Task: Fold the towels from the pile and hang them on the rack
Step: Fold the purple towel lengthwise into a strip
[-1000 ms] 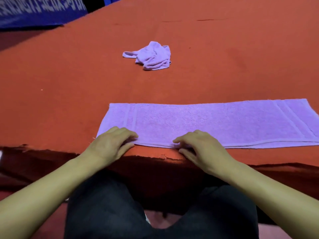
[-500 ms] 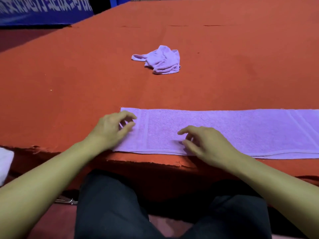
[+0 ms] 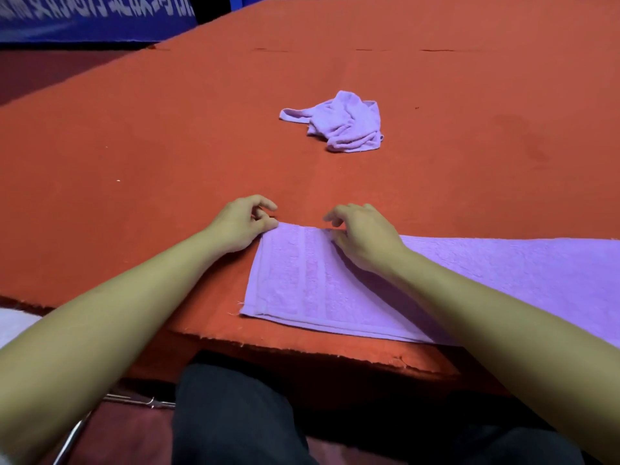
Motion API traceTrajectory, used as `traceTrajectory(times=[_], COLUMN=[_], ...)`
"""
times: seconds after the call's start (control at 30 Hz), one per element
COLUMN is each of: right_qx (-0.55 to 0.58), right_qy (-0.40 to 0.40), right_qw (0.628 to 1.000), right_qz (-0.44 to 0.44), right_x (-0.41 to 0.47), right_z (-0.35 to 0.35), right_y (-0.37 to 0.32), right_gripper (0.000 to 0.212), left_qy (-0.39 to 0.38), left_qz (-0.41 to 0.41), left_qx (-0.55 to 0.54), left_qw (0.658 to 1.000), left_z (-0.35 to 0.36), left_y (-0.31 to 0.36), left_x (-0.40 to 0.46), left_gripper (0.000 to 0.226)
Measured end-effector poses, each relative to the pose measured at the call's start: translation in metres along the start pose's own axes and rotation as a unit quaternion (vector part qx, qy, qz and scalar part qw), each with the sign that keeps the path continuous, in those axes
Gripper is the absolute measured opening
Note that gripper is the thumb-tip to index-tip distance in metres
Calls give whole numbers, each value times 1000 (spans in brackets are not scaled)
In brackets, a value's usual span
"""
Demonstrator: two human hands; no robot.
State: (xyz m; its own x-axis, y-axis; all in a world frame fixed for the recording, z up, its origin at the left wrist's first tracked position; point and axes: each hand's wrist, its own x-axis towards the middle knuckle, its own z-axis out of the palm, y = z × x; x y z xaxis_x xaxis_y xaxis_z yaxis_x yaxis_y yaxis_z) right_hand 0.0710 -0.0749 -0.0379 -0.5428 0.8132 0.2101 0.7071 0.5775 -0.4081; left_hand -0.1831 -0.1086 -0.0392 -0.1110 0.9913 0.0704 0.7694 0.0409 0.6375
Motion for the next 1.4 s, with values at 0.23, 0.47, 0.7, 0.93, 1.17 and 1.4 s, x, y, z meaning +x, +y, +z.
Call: traceTrajectory(times=[0.23, 0.47, 0.7, 0.93, 1.17, 1.4], right_qx=[73, 102, 69, 171, 144, 186], right_qy=[-29, -125, -105, -106, -69, -81], right_qw=[993, 978, 982, 977, 981, 976], right_qz=[-83, -136, -142, -70, -107, -84], right_x=[-39, -70, -71, -64, -69, -79], right_z=[1, 15, 25, 28, 33, 29], right_y=[-38, -91, -104, -104, -126, -105], right_gripper=[24, 44, 31, 39, 45, 68], left_qy=[103, 33, 44, 58, 87, 91], left_qz=[38, -18, 31, 47, 24, 40], left_qx=[-23, -86, -57, -35, -69, -80], left_qw=[994, 996, 997, 997, 994, 992], left_z=[0, -7, 1, 0, 2, 5], left_y=[10, -1, -2, -4, -7, 0], left_x=[-56, -156, -172, -181, -185, -189], left_gripper=[29, 33, 37, 40, 46, 53])
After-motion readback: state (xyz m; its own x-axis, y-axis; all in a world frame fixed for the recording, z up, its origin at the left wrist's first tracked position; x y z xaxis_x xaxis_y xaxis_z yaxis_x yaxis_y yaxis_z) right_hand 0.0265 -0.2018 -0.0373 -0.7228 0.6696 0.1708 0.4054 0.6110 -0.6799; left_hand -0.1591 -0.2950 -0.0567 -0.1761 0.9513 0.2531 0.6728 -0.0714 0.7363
